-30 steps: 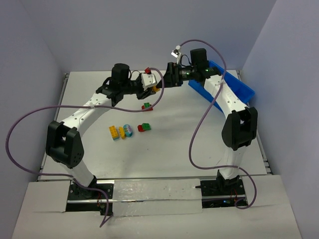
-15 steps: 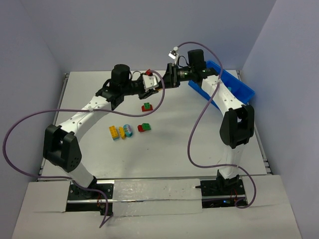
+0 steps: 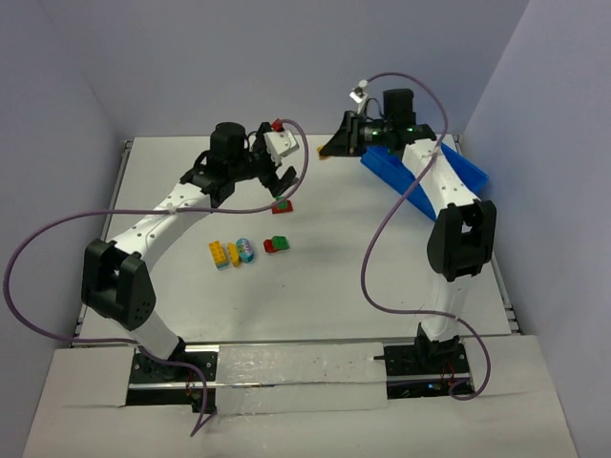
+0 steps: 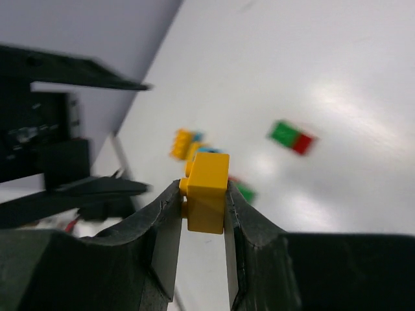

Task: Sort the legos into containers by color

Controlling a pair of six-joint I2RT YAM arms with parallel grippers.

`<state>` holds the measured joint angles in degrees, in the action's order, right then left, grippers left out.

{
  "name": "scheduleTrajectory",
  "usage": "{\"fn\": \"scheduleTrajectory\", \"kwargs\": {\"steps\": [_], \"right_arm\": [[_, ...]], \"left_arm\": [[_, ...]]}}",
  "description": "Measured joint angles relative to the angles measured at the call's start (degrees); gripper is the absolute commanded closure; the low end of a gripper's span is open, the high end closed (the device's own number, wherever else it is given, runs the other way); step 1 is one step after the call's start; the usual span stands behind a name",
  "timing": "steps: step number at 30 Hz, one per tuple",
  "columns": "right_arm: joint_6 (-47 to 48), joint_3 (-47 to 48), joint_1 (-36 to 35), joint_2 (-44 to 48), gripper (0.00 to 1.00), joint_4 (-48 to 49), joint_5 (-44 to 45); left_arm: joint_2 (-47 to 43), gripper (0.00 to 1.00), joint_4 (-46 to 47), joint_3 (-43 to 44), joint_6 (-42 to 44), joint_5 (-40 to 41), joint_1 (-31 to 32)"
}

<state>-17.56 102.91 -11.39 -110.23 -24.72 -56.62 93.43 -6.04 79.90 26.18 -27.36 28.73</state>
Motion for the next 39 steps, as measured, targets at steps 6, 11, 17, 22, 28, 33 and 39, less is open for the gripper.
{"fn": "scheduleTrajectory", "kwargs": {"steps": [6,11,17,22,28,33,39], "right_arm": [[7.28,7.26,10.84,-3.94,1.00,-1.99,16.13],[13.04,13.65,14.78,-10.39,1.00,-2.12,27.94],[19.37,19.48,15.19,-18.92,1.00,-2.60,39.67],[23.42,18.32,15.16,-21.68,1.00,-1.73,48.44],[26.30,16.85,15.21,-21.71,1.00,1.10,55.93],[27.71,17.52,15.56,-22.65,0.99,2.85,58.57],[28.04,22.61,15.96,-28.38,0.89,2.14,60.57]], "left_arm": [[-0.06,0.01,-2.67,1.60,-11.28,4.89,-3.79],[-0.09,0.01,-5.10,1.60,-19.74,13.69,-4.50],[-0.11,0.01,-6.94,1.47,-26.16,18.70,-8.27],[-0.23,0.01,-9.15,1.47,-27.21,22.02,-11.45],[-0.91,0.01,-12.24,1.47,-27.04,21.94,-13.43],[-1.29,0.01,-13.79,1.44,-25.34,20.67,-13.59],[-1.40,0.01,-15.53,1.20,-22.80,18.54,-13.85]]}}
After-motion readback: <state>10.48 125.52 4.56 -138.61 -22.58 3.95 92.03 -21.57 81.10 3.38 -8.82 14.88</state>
